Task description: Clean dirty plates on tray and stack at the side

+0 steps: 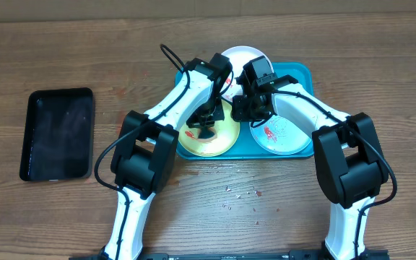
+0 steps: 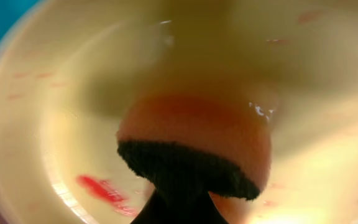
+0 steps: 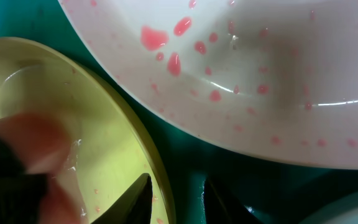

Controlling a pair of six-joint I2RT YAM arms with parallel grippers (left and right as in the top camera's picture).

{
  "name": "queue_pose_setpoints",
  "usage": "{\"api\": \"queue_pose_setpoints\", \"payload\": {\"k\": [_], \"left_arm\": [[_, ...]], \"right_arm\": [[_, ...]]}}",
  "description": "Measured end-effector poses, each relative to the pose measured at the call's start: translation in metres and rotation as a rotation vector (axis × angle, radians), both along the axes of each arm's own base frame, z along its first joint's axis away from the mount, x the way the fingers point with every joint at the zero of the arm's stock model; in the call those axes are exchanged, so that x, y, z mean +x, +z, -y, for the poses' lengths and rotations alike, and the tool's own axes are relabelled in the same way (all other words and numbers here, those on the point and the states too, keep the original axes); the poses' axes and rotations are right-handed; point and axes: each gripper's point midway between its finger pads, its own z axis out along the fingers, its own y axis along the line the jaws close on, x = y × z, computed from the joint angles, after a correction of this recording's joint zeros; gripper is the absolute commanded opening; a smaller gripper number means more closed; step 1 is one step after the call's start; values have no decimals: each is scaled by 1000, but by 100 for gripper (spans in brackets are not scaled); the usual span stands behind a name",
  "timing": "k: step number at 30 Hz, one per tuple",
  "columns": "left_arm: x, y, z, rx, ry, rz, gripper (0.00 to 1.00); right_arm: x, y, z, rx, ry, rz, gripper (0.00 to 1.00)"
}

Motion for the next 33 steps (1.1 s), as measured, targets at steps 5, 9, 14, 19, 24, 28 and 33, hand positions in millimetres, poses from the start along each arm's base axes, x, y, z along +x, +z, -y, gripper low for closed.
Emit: {"api": "queue_pose_setpoints", "payload": {"k": [5, 9, 14, 19, 24, 28, 33], "left_arm": [[-10, 3, -34, 182, -25, -19, 4], [-11, 5, -47, 251, -35, -27, 4], [1, 9, -32, 183, -21, 10, 4], [15, 3, 9, -55, -37, 29, 4], [12, 3, 29, -175, -66, 0, 4], [11, 0, 34, -208, -66, -6, 4], [10, -1, 33, -205, -82, -9, 4]], "right_arm": [[0, 0, 0, 0, 0, 0, 30], [0, 0, 0, 0, 0, 0, 29], [0, 0, 0, 0, 0, -1, 30], [0, 0, 0, -1, -1, 0, 29], [0, 0, 0, -1, 0, 0, 30], [0, 0, 0, 0, -1, 1, 30], [0, 0, 0, 1, -13, -3, 29]]}}
